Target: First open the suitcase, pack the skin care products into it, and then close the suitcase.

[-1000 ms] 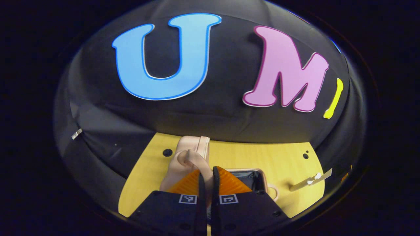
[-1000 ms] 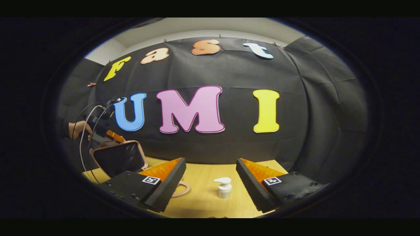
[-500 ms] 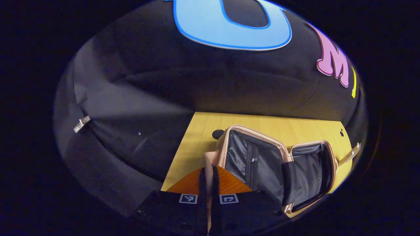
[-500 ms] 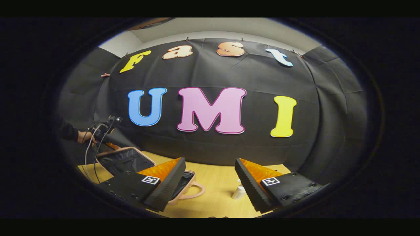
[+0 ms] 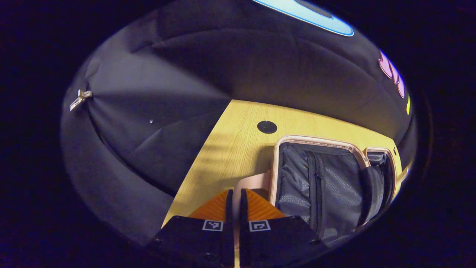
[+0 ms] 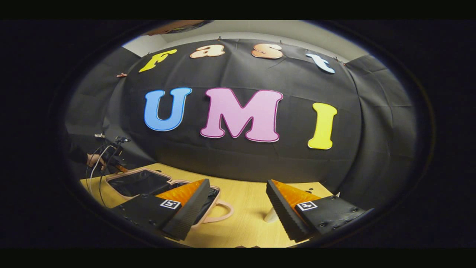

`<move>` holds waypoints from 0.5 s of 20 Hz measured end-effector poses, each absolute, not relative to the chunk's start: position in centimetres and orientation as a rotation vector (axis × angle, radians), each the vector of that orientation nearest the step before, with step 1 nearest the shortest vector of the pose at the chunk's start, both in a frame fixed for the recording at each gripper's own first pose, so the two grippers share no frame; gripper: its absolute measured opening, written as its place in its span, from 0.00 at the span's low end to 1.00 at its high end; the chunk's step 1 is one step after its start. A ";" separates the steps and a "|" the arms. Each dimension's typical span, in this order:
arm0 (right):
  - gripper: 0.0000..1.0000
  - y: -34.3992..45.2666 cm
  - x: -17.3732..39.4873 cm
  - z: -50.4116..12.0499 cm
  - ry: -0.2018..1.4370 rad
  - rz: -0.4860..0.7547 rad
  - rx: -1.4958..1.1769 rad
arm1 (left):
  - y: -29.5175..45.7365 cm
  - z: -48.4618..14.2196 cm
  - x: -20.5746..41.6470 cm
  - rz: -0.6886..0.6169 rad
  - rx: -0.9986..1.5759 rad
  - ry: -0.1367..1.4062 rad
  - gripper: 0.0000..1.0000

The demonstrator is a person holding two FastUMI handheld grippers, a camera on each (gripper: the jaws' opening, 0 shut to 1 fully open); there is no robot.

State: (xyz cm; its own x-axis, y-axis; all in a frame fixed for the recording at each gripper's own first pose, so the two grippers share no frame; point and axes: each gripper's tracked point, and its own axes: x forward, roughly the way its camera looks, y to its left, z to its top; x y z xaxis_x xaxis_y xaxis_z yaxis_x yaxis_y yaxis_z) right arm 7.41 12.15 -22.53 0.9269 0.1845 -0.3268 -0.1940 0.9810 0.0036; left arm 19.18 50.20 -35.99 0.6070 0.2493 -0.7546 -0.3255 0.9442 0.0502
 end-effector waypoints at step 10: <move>0.97 6.7 7.9 -21.7 0.330 0.124 -0.019 | 47.7 -21.2 17.6 0.417 0.030 0.528 0.97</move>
